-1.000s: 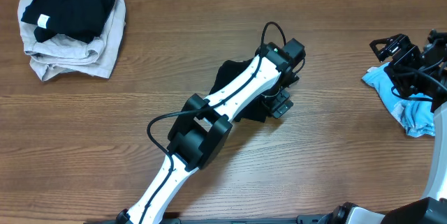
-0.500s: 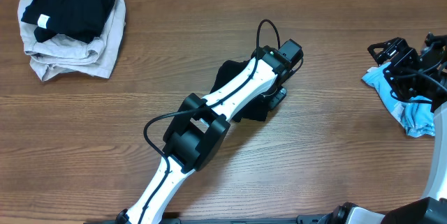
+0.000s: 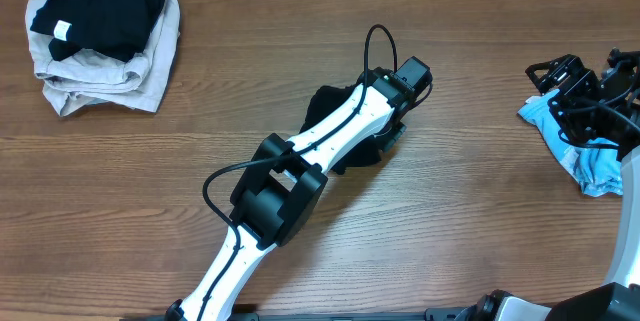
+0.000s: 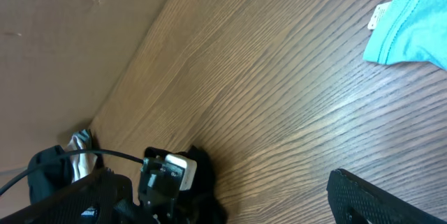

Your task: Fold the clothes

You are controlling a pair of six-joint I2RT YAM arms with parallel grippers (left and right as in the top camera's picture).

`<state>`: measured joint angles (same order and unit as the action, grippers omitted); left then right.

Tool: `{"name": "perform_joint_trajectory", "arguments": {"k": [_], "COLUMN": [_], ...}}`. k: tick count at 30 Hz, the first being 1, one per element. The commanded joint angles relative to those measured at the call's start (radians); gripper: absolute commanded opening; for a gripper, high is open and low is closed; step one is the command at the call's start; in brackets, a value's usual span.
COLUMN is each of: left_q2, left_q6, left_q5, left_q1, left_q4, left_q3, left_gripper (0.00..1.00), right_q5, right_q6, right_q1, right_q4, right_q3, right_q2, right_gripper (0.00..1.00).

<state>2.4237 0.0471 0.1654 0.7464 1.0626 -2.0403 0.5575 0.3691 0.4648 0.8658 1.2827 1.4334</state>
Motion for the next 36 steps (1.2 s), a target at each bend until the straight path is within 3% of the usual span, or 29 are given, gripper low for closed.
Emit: {"name": "perform_joint_trajectory", "arguments": {"k": [1, 11, 18, 27, 31, 36], "left_q2": [0.074, 0.069, 0.06, -0.09, -0.095, -0.089], "left_q6": [-0.002, -0.057, -0.113, -0.195, -0.304, -0.347], "left_q5": [0.134, 0.13, 0.134, 0.193, 0.2, 0.169], "left_q1": [-0.052, -0.239, -0.408, -0.69, -0.826, -0.961], "left_q4": [0.071, 0.47, 0.607, 0.487, 0.344, 0.135], "left_q3": [-0.035, -0.603, -1.066, -1.099, -1.097, -1.044], "left_gripper": [0.04, 0.04, 0.04, 0.04, 0.04, 0.04], "right_q5": [-0.007, -0.007, -0.007, -0.006, -0.007, -0.007], "right_q6": [-0.008, -0.007, -0.007, -0.007, -0.007, -0.007], "right_q1": [0.002, 0.002, 0.002, 0.001, 0.0, 0.0], "right_q4": [-0.002, -0.003, 0.008, 0.028, 0.051, 0.064], "right_q3": [0.001, 0.001, 0.001, 0.0, 0.0, 0.0], "right_q2": [-0.003, -0.003, -0.003, -0.003, -0.003, -0.003], "right_gripper": [1.0, 1.0, 1.0, 1.0, 1.0, 1.0]}}
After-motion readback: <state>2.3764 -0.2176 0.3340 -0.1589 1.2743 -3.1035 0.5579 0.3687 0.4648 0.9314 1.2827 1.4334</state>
